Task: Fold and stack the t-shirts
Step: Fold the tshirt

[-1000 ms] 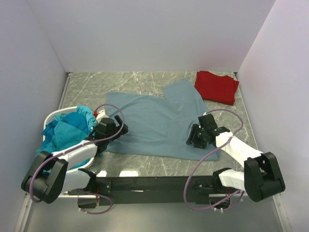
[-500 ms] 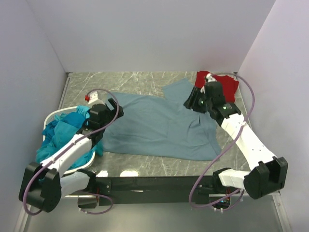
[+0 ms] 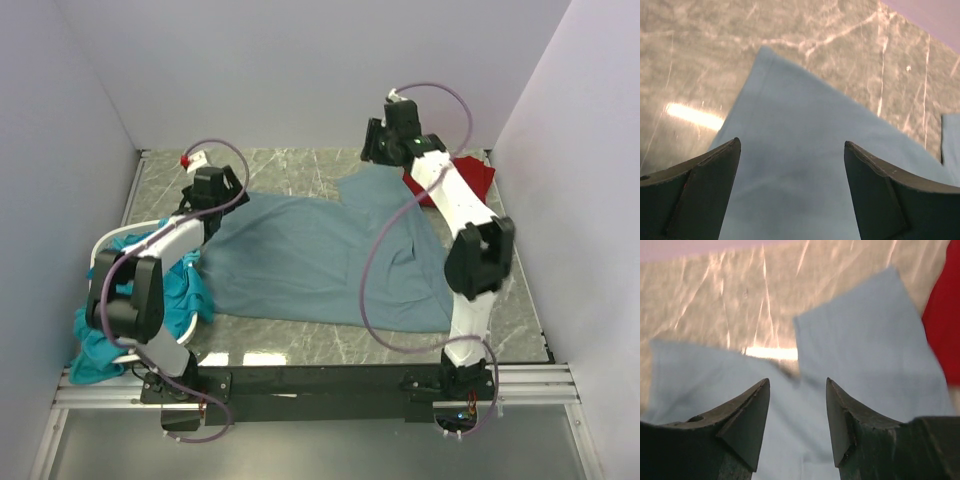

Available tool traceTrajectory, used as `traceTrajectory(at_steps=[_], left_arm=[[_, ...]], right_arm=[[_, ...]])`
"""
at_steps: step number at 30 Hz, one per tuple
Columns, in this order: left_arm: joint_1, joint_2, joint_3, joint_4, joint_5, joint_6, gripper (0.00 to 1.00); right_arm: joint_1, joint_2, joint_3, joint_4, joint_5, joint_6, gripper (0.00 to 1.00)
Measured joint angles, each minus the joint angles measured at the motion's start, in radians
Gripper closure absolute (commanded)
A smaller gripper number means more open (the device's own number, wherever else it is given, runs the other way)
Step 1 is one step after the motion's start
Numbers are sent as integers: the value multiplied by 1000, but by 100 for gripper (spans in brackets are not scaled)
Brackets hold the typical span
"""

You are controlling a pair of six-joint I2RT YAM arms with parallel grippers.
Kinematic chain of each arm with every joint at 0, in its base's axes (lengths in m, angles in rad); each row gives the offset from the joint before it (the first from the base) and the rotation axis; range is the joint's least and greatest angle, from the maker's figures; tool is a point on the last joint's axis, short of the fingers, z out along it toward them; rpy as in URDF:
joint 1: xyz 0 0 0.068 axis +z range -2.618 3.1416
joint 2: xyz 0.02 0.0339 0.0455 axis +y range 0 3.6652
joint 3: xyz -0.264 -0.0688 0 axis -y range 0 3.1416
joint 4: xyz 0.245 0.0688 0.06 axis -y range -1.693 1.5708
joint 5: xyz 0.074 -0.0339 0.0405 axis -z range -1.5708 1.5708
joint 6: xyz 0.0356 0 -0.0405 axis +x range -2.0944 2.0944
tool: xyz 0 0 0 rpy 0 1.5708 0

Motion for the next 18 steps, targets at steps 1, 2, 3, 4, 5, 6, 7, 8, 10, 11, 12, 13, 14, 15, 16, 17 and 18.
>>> traceTrajectory(at_steps=[1,2,3,4,5,6,7,8,10,11,12,13,14,15,16,17,18], left_arm=[[7,27,29,-4,5,3,11],[16,61,66,-19,8,8,11],[25,95,106,-34,12,14,11],[32,127,143,-43,16,17,11],[39,164,183,-55,17,20,12],[48,203,232,-78,23,26,12],[55,240,281,-103,26,33,13],[60,277,326,-123,27,37,14],[69,344,408,-154,31,44,19],[75,381,449,-177,32,46,21],[78,408,475,-191,34,49,23],[82,438,505,-208,36,52,25],[85,469,533,-228,39,56,26],[88,500,564,-251,39,60,26],[90,525,587,-264,40,61,27],[91,556,611,-285,40,63,27],[92,573,624,-297,40,64,28]], right_arm=[[-2,58,64,-5,9,-10,44],[-6,120,137,-26,18,-21,44],[-10,181,212,-45,23,-29,44],[-14,239,277,-48,28,-35,44],[-20,289,330,-53,31,-41,44],[-27,332,373,-60,34,-45,44],[-35,368,402,-63,34,-47,44],[-46,393,416,-64,31,-48,44],[-69,421,415,-68,21,-47,44],[-82,431,410,-66,13,-47,44],[-96,436,404,-65,3,-45,44],[-106,437,395,-59,-3,-43,44],[-116,438,389,-56,-11,-43,44],[-127,438,384,-48,-14,-43,43],[-138,438,383,-42,-19,-42,43],[-146,439,383,-34,-22,-42,43],[-154,439,383,-26,-27,-39,43]])
